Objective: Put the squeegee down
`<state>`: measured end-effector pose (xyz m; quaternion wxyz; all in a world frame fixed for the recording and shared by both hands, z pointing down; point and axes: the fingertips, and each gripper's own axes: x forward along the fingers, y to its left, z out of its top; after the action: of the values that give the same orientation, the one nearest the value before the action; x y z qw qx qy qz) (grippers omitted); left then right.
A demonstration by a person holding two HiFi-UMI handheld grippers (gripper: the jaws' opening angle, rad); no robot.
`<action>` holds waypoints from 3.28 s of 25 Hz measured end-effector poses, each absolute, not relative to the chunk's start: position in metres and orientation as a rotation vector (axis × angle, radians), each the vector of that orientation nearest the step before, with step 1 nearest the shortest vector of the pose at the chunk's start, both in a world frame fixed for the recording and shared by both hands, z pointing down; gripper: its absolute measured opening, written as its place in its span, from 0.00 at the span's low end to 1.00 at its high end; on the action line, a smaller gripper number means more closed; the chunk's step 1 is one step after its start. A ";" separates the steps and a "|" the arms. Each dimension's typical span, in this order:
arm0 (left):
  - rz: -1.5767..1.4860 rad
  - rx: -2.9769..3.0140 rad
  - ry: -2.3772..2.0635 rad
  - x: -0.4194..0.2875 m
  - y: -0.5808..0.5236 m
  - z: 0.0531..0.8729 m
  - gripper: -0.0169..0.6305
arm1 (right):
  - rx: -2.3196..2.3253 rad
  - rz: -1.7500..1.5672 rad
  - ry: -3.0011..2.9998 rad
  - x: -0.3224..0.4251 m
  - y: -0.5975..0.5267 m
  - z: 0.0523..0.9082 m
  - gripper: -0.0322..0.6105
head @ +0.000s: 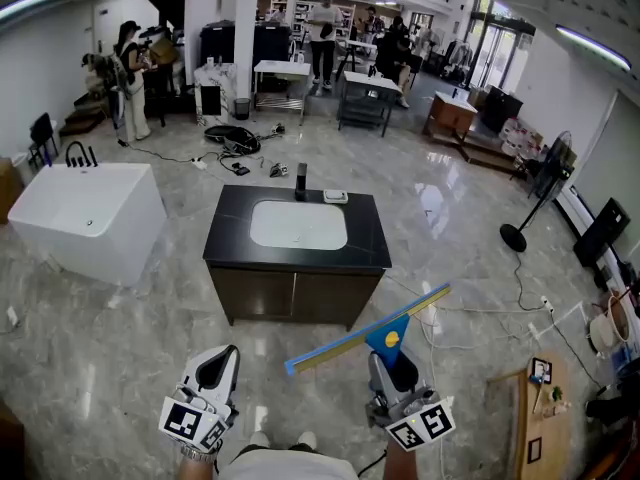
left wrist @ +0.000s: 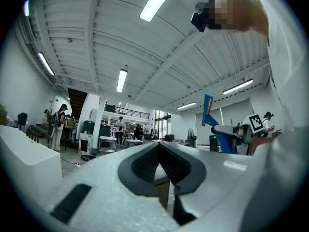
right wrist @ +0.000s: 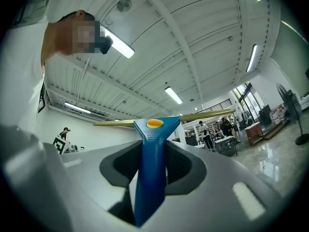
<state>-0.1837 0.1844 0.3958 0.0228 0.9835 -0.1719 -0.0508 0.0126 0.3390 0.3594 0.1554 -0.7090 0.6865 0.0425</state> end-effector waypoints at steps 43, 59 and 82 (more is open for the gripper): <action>-0.108 3.035 -0.605 -0.139 0.187 0.409 0.03 | -1.961 0.042 1.978 0.068 0.329 0.380 0.28; -0.071 3.044 -0.611 -0.059 0.178 0.421 0.03 | -1.969 0.013 1.973 0.143 0.323 0.402 0.28; -0.083 3.075 -0.464 0.019 -0.105 0.421 0.03 | -2.020 0.011 1.985 0.200 0.034 0.387 0.28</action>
<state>0.0190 -0.1047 0.4210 0.0153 0.9883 -0.1491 -0.0268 0.2002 0.0335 0.3874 0.1538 -0.7048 0.6925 0.0039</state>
